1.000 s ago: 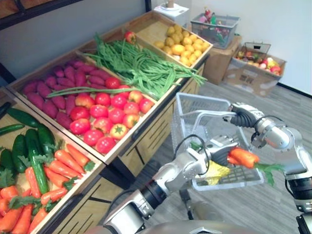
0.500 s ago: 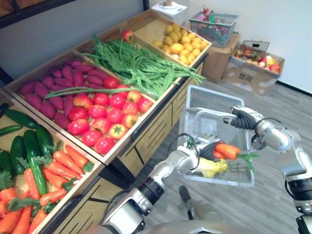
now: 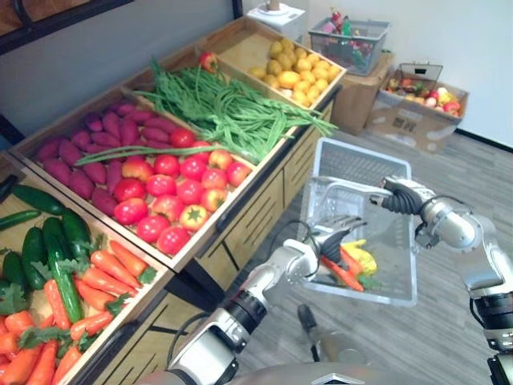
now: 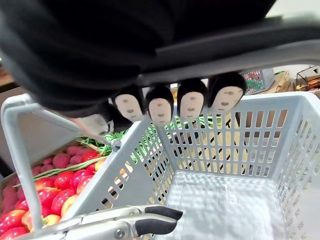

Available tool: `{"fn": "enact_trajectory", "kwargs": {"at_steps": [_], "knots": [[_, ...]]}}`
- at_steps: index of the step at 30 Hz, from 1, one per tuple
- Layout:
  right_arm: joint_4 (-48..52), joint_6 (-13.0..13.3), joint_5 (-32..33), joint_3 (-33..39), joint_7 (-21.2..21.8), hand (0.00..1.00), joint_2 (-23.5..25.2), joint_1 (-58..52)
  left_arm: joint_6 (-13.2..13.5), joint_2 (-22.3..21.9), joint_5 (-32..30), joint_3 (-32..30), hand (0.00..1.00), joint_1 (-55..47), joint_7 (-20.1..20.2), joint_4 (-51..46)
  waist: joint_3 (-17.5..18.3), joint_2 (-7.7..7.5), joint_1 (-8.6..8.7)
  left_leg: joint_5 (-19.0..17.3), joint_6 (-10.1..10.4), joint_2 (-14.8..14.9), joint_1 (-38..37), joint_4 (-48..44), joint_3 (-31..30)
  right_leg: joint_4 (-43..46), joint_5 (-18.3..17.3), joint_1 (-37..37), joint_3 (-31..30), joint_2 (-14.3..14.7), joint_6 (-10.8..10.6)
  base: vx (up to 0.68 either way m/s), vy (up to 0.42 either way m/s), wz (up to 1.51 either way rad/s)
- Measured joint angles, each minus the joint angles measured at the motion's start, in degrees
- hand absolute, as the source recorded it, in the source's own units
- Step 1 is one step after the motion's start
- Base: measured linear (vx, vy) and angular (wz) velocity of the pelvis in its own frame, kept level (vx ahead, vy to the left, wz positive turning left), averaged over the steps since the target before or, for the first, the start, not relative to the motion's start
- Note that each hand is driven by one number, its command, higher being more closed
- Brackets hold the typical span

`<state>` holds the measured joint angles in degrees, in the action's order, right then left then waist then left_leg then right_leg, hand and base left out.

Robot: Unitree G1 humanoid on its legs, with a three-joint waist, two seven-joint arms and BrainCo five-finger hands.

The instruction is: Pick vegetable in the basket

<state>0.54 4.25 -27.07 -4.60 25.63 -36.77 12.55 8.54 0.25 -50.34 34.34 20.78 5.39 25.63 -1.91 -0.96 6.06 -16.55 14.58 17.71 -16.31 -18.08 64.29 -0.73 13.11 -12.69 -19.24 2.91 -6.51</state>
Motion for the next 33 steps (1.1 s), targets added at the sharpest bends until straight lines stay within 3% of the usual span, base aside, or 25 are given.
{"fn": "enact_trajectory", "kwargs": {"at_steps": [15, 20, 25, 29, 33], "knots": [[-1.51, -0.05, -1.59, 1.73, -0.03, 1.0, 1.57, -0.03, 0.01, -0.07, 0.04, 0.22, 0.0, 0.52, 0.03, -0.26, -0.17, 0.69, -0.08, 0.0, -0.01, 0.34, 0.34, -0.24, -0.29, -0.13, -0.03, -0.14, 0.28, 0.02, 0.0, -0.03, -0.016, 0.0], [-1.47, -0.29, -2.26, 5.29, -0.15, 1.0, 4.03, -0.99, 0.04, -0.01, 0.72, 1.33, 0.0, 0.68, 0.03, -6.95, -0.33, 0.78, -0.2, -0.25, -0.28, 1.25, 1.44, -1.17, -1.93, -0.17, -0.12, -0.09, 1.86, -0.32, 0.09, -0.02, -0.014, 0.16], [-2.58, -1.21, -2.26, 9.41, -1.64, 1.0, 9.23, -3.44, 0.95, -0.03, 11.43, 4.08, 0.0, -0.03, 1.59, -18.56, -0.39, 0.86, -1.33, -0.23, -0.48, 1.68, 2.5, -1.41, -3.99, -0.17, -0.24, 0.21, 3.92, -1.02, 0.23, -0.05, -0.033, 0.24], [-10.88, -2.88, -2.23, 12.58, -5.92, 1.0, 13.88, -3.85, 0.97, 0.03, 25.23, 6.41, 0.0, -1.64, 3.5, -26.75, -0.64, 0.71, -2.14, -0.35, -1.32, 1.92, 4.96, -2.23, -7.95, -0.17, -0.55, 0.49, 7.4, -2.88, 0.44, -0.07, -0.023, 0.43], [-17.03, -3.45, -2.35, 14.15, -8.8, 1.0, 15.55, -5.62, 2.2, 0.89, 32.32, 8.4, 0.0, -3.65, 4.97, -31.73, -1.09, 0.68, -3.61, -0.24, -1.75, 2.03, 6.55, -2.35, -11.6, -0.15, -1.2, 1.45, 10.61, -4.26, 0.41, -0.04, -0.014, 0.45]]}}
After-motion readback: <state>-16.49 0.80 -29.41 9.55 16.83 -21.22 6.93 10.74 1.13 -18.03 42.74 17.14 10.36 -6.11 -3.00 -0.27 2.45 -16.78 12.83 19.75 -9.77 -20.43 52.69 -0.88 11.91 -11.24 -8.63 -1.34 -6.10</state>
